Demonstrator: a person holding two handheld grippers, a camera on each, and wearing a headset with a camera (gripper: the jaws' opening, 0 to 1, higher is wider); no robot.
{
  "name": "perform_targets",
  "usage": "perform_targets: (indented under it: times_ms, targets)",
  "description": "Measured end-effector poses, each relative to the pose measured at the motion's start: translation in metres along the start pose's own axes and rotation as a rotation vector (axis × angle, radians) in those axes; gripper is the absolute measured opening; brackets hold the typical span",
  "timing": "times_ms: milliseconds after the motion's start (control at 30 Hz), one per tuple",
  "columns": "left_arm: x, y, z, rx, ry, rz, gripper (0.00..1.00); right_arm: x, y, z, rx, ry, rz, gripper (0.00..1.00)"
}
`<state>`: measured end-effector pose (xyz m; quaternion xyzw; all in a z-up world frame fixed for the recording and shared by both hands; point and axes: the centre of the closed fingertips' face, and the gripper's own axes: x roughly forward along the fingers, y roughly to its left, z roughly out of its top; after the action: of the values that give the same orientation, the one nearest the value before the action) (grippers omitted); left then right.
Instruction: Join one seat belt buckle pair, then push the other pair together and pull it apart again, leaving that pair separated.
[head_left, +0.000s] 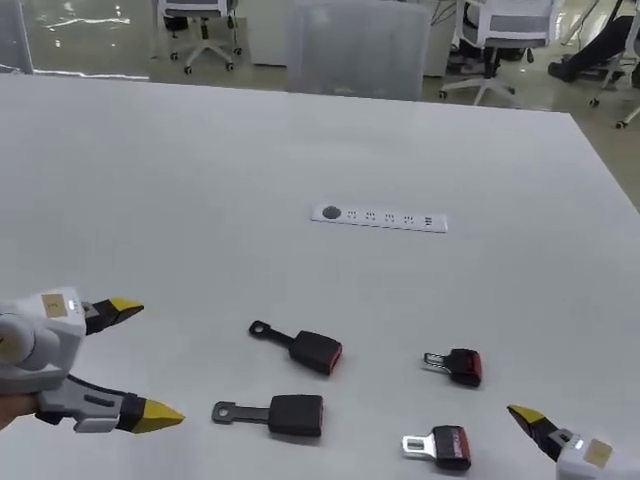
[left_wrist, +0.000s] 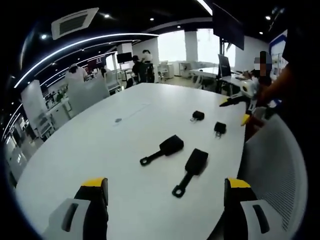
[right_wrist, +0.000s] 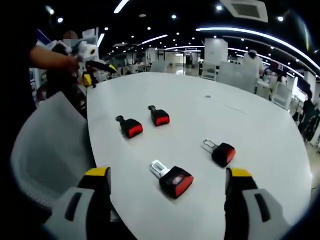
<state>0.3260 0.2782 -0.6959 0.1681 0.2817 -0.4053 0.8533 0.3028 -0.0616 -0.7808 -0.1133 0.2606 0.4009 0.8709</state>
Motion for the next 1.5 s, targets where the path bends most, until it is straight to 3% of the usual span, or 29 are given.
perform_targets:
  times_ms: [200,267,367,467,567,700,900,1133,1300,1500]
  targets:
    - [0.031,-0.011,-0.006,0.005,0.029,-0.058,0.97,0.009,-0.003,0.005,-0.006,0.006,0.013,0.97]
    - [0.046,-0.023,-0.008,0.002,0.02,-0.105,0.96,0.014,-0.003,0.006,-0.009,0.006,0.024,0.96]
    - [0.07,-0.037,-0.02,0.025,0.078,-0.162,0.96,0.02,-0.002,0.004,-0.007,0.017,0.042,0.96]
    - [0.088,-0.048,-0.021,0.05,0.085,-0.206,0.95,0.025,-0.002,0.002,-0.019,0.039,0.064,0.96]
    - [0.105,-0.053,-0.022,0.031,0.074,-0.235,0.93,0.03,-0.002,-0.005,-0.039,0.077,0.102,0.95]
    - [0.125,-0.062,-0.034,0.04,0.089,-0.276,0.9,0.036,-0.004,-0.013,-0.082,0.127,0.143,0.92]
    - [0.14,-0.068,-0.039,0.037,0.094,-0.316,0.88,0.044,-0.009,-0.02,-0.072,0.152,0.189,0.89]
    - [0.155,-0.074,-0.037,0.061,0.098,-0.346,0.84,0.051,-0.012,-0.033,-0.099,0.203,0.239,0.87]
    - [0.166,-0.085,-0.042,0.137,0.132,-0.399,0.81,0.051,-0.013,-0.04,-0.114,0.229,0.27,0.83]
    - [0.175,-0.085,-0.051,0.155,0.17,-0.414,0.74,0.05,-0.014,-0.039,-0.107,0.227,0.285,0.79]
